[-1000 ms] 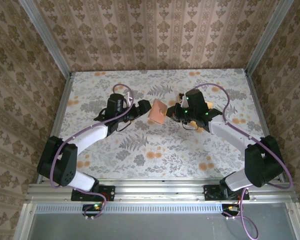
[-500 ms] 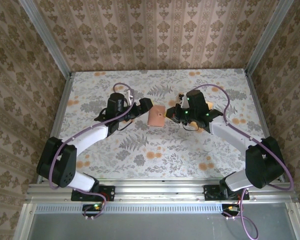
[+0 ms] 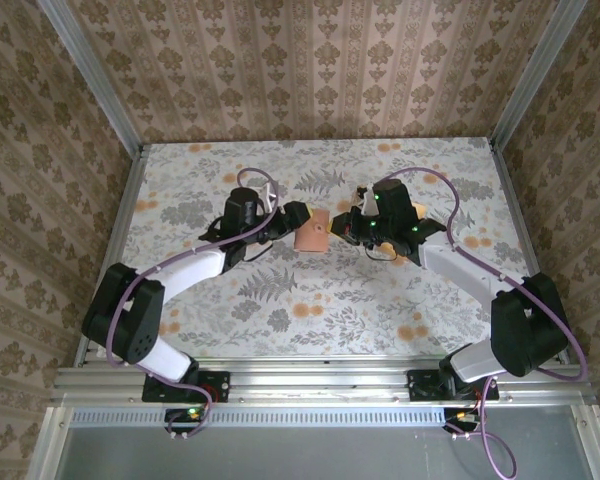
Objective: Put the credit cards into the card holder
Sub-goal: Pass the card holder, then open the button on the card holder.
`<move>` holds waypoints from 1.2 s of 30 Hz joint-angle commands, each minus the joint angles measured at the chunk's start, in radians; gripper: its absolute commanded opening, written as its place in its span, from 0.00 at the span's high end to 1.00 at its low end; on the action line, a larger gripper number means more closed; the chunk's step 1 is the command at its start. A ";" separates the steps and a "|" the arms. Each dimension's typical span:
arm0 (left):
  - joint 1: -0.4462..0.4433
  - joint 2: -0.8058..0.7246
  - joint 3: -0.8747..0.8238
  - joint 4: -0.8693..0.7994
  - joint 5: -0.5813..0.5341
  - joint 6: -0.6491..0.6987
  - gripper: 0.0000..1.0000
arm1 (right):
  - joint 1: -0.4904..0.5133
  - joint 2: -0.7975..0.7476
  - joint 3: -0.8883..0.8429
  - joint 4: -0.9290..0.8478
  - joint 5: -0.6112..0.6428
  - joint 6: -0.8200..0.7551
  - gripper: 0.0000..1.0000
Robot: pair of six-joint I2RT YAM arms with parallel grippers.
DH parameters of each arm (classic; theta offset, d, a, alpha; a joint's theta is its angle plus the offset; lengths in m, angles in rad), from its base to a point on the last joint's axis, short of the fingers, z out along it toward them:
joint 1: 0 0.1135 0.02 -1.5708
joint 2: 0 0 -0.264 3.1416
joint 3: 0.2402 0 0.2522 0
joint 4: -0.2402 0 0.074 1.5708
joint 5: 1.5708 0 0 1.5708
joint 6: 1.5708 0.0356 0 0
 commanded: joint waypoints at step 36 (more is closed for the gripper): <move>-0.042 -0.130 0.053 -0.227 -0.226 0.238 1.00 | 0.112 -0.169 0.103 -0.318 0.426 -0.240 0.20</move>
